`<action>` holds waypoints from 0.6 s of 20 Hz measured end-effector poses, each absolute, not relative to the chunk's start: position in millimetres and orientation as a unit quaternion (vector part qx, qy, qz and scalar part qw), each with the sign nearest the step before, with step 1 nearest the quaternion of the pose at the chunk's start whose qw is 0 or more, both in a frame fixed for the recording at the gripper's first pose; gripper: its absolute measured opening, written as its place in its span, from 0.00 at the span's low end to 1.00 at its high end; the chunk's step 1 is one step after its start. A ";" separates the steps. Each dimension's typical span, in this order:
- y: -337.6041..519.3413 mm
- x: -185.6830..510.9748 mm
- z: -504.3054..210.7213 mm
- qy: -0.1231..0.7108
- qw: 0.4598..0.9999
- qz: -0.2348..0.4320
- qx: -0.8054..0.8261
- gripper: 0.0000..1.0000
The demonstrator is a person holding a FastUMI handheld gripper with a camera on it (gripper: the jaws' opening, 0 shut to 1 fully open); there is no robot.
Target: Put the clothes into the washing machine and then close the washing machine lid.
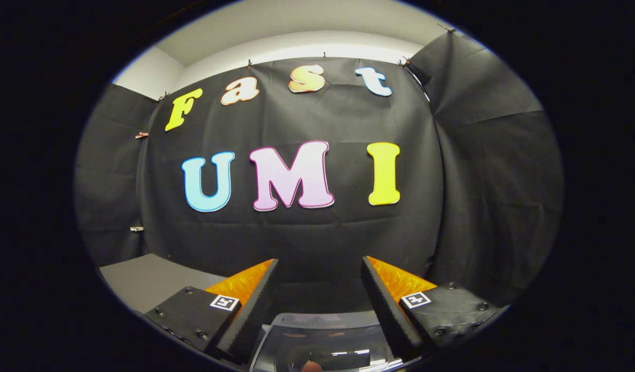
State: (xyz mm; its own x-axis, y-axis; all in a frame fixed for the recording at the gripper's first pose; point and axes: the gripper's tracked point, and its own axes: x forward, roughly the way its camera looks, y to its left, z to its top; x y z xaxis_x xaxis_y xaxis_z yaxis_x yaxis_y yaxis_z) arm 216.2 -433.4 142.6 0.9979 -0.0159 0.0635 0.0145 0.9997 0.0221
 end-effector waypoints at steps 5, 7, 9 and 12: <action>-434.4 216.4 151.4 -0.041 0.999 -0.015 0.011 0.98; -434.6 216.9 151.4 -0.040 0.999 -0.018 0.009 0.98; -433.2 216.3 153.5 -0.044 0.999 -0.020 0.011 0.98; -430.7 215.7 155.6 -0.044 0.999 -0.020 0.012 0.98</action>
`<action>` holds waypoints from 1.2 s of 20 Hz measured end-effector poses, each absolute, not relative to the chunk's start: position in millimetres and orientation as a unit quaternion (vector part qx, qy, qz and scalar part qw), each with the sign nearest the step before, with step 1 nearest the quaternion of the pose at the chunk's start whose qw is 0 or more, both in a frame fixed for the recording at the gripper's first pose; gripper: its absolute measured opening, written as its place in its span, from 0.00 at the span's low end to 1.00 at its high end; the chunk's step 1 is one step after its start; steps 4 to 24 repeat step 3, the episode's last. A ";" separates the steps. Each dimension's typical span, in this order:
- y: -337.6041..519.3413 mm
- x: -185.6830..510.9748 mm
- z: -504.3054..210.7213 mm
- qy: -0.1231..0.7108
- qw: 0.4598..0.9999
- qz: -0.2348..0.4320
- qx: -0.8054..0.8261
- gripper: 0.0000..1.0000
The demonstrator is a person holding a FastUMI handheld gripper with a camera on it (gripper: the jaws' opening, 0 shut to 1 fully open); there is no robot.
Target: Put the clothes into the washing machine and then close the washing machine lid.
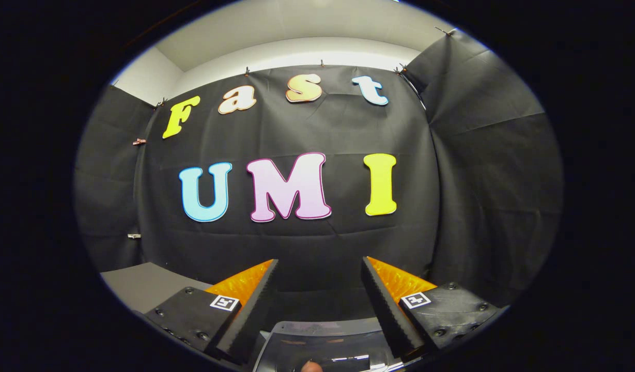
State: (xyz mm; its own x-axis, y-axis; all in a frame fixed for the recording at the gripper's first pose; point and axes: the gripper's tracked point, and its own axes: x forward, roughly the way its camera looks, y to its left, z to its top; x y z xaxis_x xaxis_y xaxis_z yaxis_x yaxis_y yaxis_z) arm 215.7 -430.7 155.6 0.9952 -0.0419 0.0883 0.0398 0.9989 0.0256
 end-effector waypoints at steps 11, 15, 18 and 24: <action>-427.9 215.8 153.7 -0.042 0.999 -0.021 0.006 0.98; -427.9 215.8 153.7 -0.042 0.999 -0.021 0.006 0.98; -427.9 215.8 153.7 -0.042 0.999 -0.021 0.006 0.98; -427.9 215.8 153.7 -0.042 0.999 -0.021 0.006 0.98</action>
